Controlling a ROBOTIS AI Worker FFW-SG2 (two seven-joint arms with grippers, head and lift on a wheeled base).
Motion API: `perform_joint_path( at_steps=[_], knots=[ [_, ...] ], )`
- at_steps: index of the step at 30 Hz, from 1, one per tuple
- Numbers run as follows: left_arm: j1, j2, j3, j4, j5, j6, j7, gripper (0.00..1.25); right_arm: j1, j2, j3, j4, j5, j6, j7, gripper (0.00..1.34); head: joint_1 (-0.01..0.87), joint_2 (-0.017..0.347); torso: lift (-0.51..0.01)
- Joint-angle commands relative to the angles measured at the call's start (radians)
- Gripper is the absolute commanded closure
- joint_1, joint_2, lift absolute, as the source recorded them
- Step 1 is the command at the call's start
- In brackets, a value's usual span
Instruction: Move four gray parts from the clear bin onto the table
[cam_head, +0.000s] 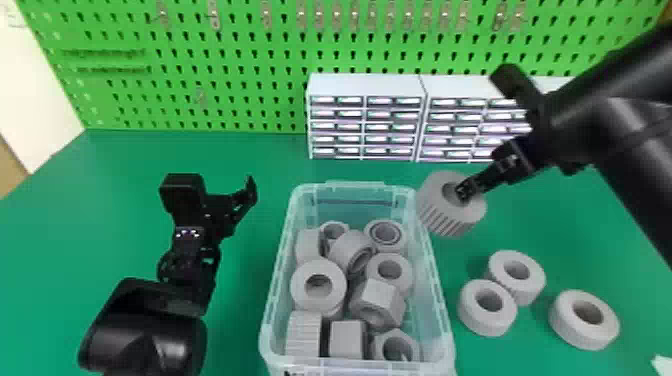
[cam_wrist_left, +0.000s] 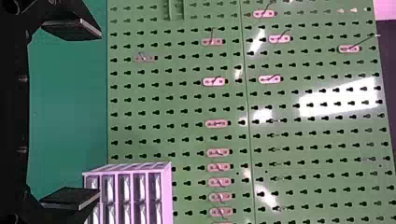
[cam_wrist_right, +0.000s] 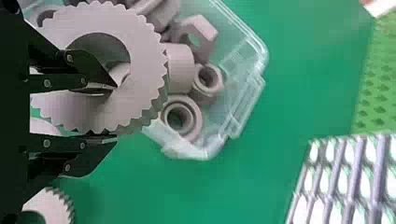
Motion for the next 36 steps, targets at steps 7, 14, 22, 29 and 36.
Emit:
perform_joint_path(
  at_steps=[7,14,22,29,36],
  knots=[
    [0.003,0.0,-0.003,0.0,0.002,0.0,0.002,0.1,0.04,0.013,-0.186,0.012,0.097,0.001,0.007,1.03,0.693,0.072,-0.052],
    [0.009,-0.002,-0.008,0.0,0.003,0.0,0.002,0.1,0.064,0.01,-0.263,0.025,0.176,0.001,0.022,1.03,0.693,0.072,-0.052],
    [0.016,-0.002,-0.003,0.0,0.008,0.0,0.002,0.1,0.101,0.015,-0.367,0.019,0.249,0.005,0.028,1.03,0.693,0.072,-0.052],
    [0.019,-0.002,-0.006,0.0,0.009,0.0,0.002,0.1,0.136,0.007,-0.407,-0.001,0.318,0.021,0.051,1.03,0.693,0.072,-0.052],
    [0.022,-0.003,-0.006,0.0,0.009,0.0,0.003,0.1,0.205,-0.014,-0.391,-0.022,0.538,0.025,0.051,1.03,0.693,0.072,-0.052]
  ],
)
